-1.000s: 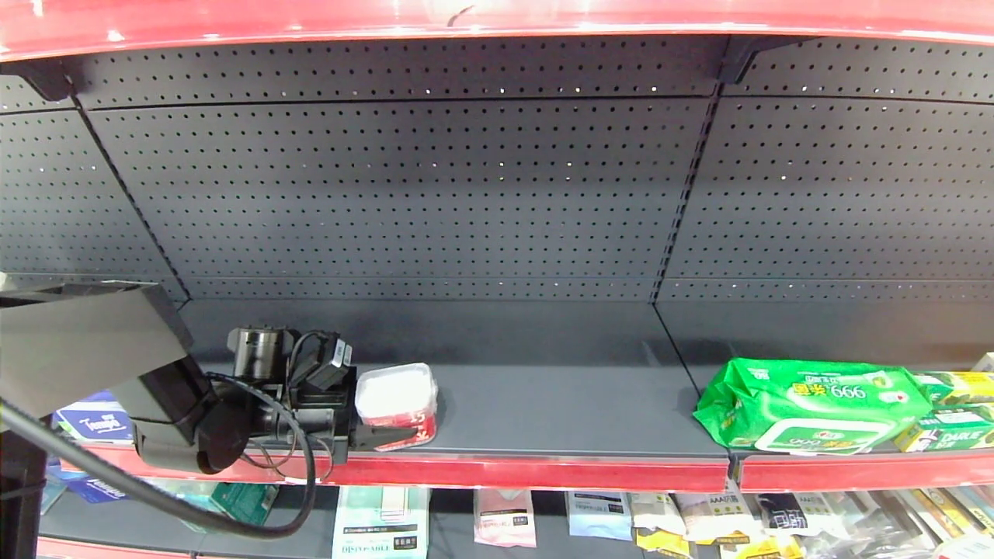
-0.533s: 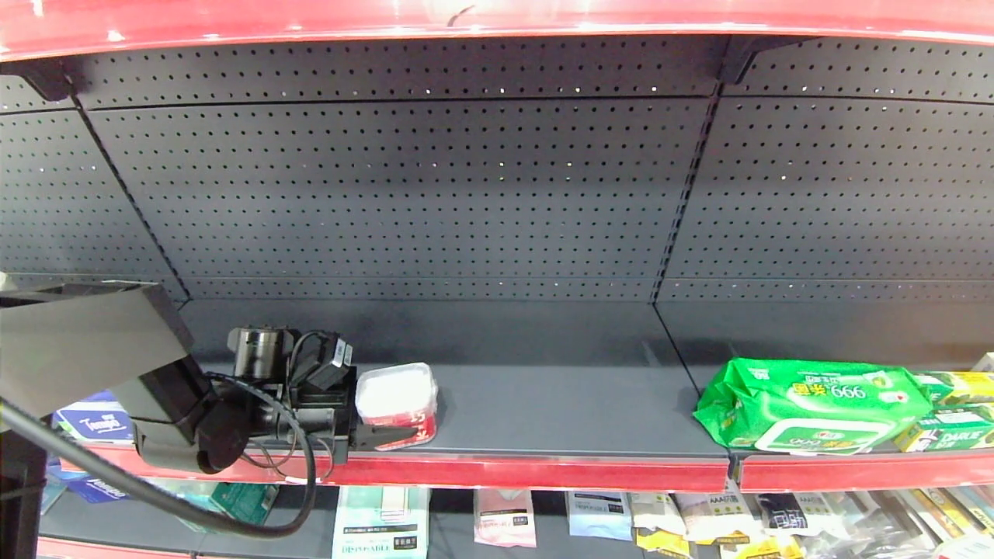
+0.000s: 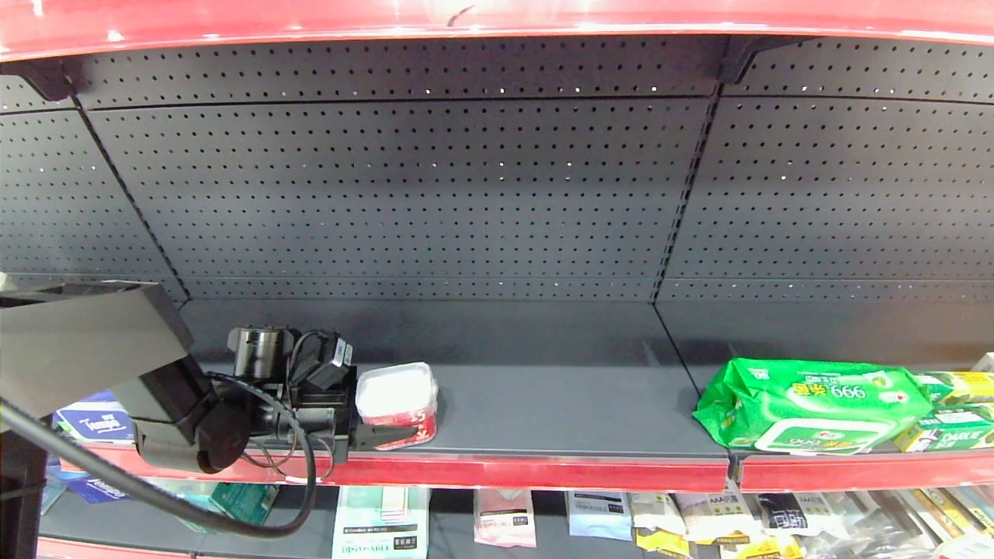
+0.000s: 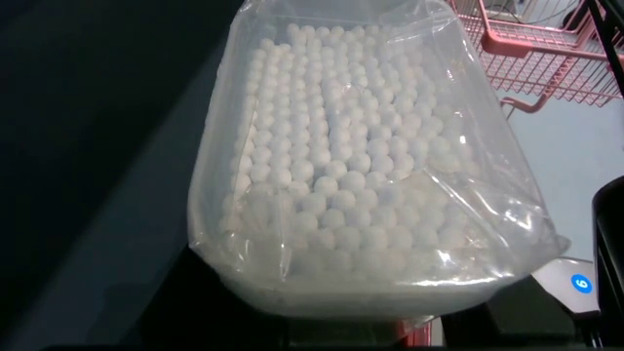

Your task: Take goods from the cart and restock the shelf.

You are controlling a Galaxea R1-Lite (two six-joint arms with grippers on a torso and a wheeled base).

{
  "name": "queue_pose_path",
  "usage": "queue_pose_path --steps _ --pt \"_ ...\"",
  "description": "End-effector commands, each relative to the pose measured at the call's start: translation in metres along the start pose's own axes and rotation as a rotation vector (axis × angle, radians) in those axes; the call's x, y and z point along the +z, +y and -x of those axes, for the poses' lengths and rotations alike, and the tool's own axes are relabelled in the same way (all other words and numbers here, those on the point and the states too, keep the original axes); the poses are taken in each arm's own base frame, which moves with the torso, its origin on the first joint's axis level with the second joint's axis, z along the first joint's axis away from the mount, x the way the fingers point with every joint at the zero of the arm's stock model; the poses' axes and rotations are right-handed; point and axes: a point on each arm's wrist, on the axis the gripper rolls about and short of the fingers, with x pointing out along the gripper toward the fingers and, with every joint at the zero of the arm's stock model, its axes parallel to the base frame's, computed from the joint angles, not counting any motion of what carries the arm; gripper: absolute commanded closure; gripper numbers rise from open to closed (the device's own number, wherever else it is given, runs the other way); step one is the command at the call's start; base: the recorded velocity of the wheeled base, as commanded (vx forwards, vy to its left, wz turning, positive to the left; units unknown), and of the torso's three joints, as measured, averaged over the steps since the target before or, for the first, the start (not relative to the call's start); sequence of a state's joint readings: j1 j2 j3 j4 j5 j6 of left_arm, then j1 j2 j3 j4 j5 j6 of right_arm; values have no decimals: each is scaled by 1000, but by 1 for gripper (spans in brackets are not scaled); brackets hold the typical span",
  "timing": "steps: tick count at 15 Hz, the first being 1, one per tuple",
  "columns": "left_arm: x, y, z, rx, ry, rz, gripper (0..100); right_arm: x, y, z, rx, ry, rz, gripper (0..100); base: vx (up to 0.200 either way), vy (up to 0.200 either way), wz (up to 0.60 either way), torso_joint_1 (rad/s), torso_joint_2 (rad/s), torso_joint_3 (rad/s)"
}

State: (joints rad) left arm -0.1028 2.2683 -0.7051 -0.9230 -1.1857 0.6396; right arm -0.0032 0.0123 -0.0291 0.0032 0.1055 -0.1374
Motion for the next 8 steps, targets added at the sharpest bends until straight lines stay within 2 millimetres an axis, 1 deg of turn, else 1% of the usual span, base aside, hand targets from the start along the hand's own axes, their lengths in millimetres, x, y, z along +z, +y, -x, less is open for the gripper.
queue_pose_path --steps 1,8 --pt "-1 0 0 -1 1 4 100 0 0 0 -1 1 0 100 0 0 0 0 0 0" --pt "-1 -1 0 4 5 5 100 0 0 0 -1 1 0 100 0 0 0 0 0 0"
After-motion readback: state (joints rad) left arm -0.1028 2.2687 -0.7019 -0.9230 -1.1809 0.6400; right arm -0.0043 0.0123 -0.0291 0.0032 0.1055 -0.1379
